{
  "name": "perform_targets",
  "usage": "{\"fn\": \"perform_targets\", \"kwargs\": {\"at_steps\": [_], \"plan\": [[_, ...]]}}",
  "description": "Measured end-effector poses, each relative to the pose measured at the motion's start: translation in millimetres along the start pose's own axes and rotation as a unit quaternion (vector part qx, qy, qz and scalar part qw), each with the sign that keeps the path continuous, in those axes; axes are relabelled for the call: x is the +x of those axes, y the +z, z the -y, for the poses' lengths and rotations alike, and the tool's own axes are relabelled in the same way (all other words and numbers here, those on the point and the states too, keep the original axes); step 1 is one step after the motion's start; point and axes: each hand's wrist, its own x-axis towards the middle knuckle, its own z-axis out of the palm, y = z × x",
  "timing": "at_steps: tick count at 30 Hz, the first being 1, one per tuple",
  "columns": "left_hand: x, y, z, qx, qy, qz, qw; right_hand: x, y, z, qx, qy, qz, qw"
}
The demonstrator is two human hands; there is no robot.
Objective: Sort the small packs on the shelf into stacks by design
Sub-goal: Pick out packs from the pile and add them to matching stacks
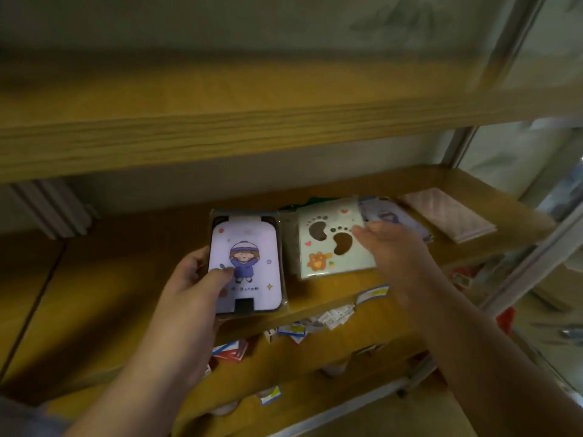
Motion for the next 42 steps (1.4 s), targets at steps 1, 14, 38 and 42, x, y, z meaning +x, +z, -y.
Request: {"fn": "perform_targets", "kwargs": {"at_steps": [1, 14, 38, 42], "plan": [[-0.9, 5.7, 0.4, -0.004, 0.005, -0.013, 1.000, 12.7, 2.0, 1.1, -0.009, -0.011, 0.014, 1.000], [-4.9, 106.5, 15.6, -0.021, 0.066, -0.154, 0.986, 65.9, -53.9, -27.6, -0.211, -0.226, 0.056, 0.949], [59.4, 276.7, 53.2, 0.529, 0.157, -0.066, 0.832, 80.4, -218.5, -119.4, -0.215, -0.274, 0.060, 0.935], [39.1, 265.8, 49.9, 0.574, 0.204, -0.053, 0.791, 87.1, -197.6, -113.0, -0.215, -0.289, 0.072, 0.930]]}}
